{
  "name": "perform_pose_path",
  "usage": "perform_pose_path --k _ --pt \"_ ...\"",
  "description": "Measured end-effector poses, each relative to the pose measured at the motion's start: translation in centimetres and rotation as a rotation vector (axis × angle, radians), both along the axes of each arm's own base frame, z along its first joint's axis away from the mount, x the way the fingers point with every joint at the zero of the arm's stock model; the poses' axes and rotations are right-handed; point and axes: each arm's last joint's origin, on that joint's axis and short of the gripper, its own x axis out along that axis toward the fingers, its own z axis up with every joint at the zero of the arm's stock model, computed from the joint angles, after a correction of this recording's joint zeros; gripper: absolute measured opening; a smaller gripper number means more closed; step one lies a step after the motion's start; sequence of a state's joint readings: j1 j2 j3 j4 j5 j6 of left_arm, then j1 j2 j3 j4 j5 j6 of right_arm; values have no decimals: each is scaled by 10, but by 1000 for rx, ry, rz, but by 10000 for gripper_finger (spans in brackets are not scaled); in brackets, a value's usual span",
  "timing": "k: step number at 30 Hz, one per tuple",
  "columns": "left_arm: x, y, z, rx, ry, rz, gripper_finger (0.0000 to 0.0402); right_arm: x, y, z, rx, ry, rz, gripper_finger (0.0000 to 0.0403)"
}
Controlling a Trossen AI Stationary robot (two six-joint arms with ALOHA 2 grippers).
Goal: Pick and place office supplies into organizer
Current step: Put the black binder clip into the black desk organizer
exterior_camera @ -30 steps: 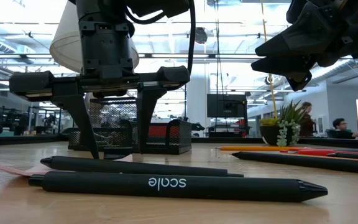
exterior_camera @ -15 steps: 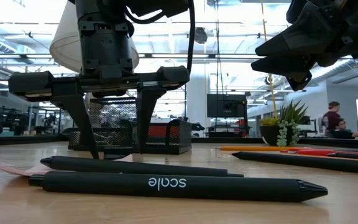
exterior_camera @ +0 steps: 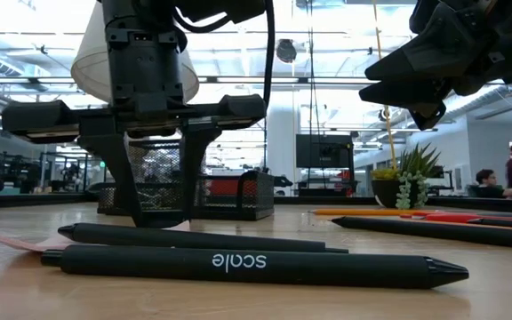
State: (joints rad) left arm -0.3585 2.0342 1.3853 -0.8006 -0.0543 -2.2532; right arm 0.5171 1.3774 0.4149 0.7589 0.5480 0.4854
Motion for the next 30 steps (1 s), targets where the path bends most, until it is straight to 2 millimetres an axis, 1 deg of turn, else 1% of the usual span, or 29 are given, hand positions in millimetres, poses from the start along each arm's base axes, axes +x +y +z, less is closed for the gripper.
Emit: perform_pose_path --k 5,10,14,17,20,23,26,30 --pt "-5 -8 1 11 1 34 160 0 0 0 0 0 0 139" --pt "-16 -20 4 7 45 68 161 0 0 0 0 0 0 139" --pt "-24 -25 15 22 34 77 149 0 0 0 0 0 0 139" --pt "-29 -26 26 66 9 41 148 0 0 0 0 0 0 139" --pt "-35 -25 35 135 -4 17 156 0 0 0 3 -5 0 139" --pt "-43 -21 45 240 -9 -25 164 0 0 1 6 -10 0 139" --pt "-49 -14 55 321 5 -68 162 0 0 2 10 -17 0 139" --pt "-54 -1 65 383 42 -122 154 0 0 2 9 -15 0 139"
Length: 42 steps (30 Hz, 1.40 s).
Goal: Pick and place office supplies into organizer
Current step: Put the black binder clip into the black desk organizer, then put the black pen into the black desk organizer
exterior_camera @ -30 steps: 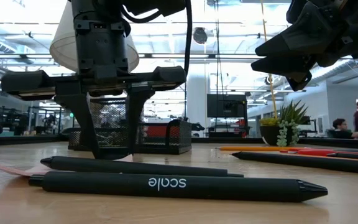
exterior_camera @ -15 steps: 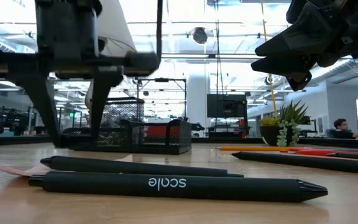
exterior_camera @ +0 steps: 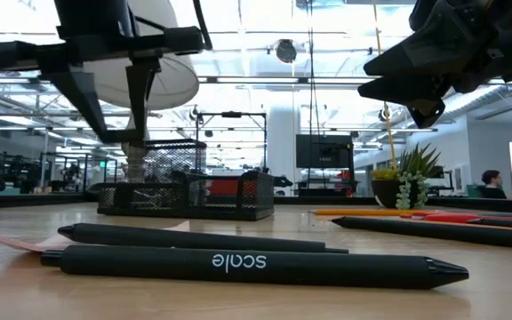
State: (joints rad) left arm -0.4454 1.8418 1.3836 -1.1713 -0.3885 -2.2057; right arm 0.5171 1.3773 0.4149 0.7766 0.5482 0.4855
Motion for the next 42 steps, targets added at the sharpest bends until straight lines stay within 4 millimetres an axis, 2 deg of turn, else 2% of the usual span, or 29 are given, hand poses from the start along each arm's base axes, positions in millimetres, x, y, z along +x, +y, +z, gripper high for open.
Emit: perform_pose_path --k 7,13,22,31,35,42 --pt "3 24 4 143 75 -118 163 0 0 0 0 0 0 139" --pt "4 29 4 145 108 -144 165 0 0 0 0 -1 0 139" --pt "-1 41 -16 96 154 -88 165 0 0 0 -1 2 0 139" --pt "4 45 -26 114 124 -170 167 0 0 0 -1 2 0 139" --pt "5 45 -29 115 115 -196 184 0 0 0 -1 2 0 139" --pt "5 45 -30 103 116 -208 240 0 0 0 -1 2 0 139"
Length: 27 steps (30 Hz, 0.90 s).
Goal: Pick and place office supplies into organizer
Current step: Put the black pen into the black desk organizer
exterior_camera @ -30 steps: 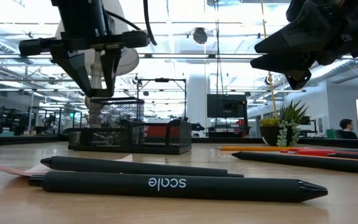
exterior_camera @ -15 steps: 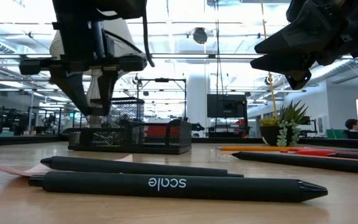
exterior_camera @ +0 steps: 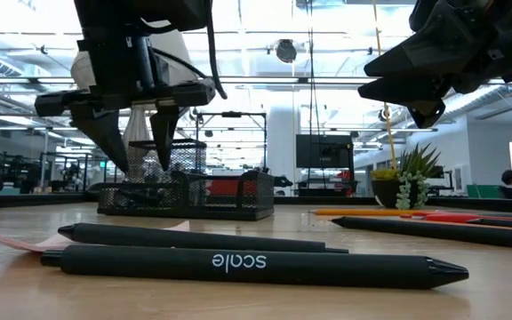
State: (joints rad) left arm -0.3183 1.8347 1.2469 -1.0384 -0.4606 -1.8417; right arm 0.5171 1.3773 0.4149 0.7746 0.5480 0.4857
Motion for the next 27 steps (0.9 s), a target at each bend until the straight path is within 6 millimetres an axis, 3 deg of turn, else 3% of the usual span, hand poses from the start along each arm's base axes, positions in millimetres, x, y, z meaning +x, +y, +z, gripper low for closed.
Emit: perform_pose_path --k 3,10,17,27 --pt "1 -6 -1 -70 7 -36 249 0 0 0 0 0 0 139" --pt "10 -28 0 -37 -19 -414 244 0 0 0 0 0 0 139" --pt "24 -58 6 102 14 -1192 244 0 0 0 0 0 0 139" --pt "32 -85 11 183 -100 -1657 243 0 0 0 0 0 0 139"
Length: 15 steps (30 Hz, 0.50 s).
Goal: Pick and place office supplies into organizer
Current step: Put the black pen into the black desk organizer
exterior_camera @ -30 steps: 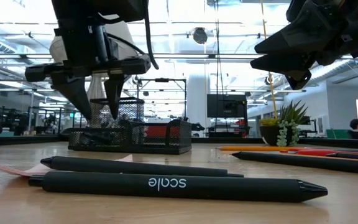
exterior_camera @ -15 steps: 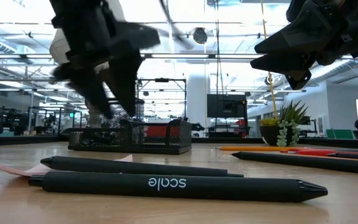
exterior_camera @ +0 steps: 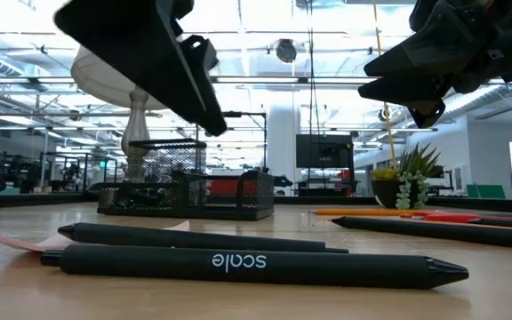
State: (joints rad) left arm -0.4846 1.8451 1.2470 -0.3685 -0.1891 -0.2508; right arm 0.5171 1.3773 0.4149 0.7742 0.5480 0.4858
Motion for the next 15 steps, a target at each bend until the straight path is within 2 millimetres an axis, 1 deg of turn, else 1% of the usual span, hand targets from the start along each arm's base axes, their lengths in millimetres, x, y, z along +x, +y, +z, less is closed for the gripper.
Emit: perform_pose_path --k 7,12,15 --pt "15 -10 -12 -56 -75 -125 243 0 0 1 3 -6 0 139" --pt "22 -11 -23 -53 -95 -154 243 0 0 1 3 -6 0 139" --pt "24 -12 -36 -41 -70 -166 243 0 0 1 3 -6 0 139"
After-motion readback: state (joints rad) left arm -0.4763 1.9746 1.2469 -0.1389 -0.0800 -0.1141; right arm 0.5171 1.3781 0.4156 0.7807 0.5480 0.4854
